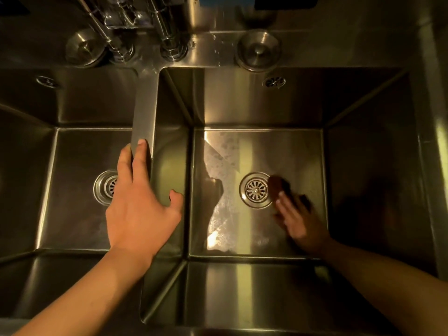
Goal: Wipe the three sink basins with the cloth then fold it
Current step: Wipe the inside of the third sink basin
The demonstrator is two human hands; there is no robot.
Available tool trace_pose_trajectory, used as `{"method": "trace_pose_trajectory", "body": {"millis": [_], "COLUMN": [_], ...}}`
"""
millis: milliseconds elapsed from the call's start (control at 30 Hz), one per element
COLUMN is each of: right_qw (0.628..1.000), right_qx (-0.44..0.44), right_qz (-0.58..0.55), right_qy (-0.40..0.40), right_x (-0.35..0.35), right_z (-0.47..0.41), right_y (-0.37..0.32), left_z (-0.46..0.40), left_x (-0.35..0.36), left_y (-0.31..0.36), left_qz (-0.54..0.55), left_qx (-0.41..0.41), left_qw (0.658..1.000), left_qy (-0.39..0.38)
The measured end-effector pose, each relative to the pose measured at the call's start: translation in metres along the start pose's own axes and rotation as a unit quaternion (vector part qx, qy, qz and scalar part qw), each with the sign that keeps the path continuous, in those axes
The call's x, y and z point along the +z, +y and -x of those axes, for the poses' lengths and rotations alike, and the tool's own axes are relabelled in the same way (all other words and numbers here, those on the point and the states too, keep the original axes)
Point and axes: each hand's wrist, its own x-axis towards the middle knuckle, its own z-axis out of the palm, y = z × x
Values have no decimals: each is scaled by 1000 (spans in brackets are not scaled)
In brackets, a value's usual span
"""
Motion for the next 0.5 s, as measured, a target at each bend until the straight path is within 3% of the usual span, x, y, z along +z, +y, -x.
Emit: {"method": "trace_pose_trajectory", "body": {"millis": [67,167,267,367,500], "right_qw": [992,948,920,900,869], "right_qx": [-124,-314,-379,-428,-489], "right_qz": [16,12,4,48,37], "right_qy": [13,-57,-102,-61,68], "right_x": [9,11,1,-16,-53], "right_z": [9,-2,-35,-72,-134], "right_y": [-19,-44,-75,-106,-113], "left_z": [0,0,0,0,0], "left_x": [0,0,0,0,0], "left_y": [0,-1,-2,-3,-2], "left_qz": [-3,-4,2,2,1], "left_qx": [2,-2,6,7,7], "left_qw": [1000,1000,1000,1000,1000], "left_qy": [1,2,0,-2,-6]}}
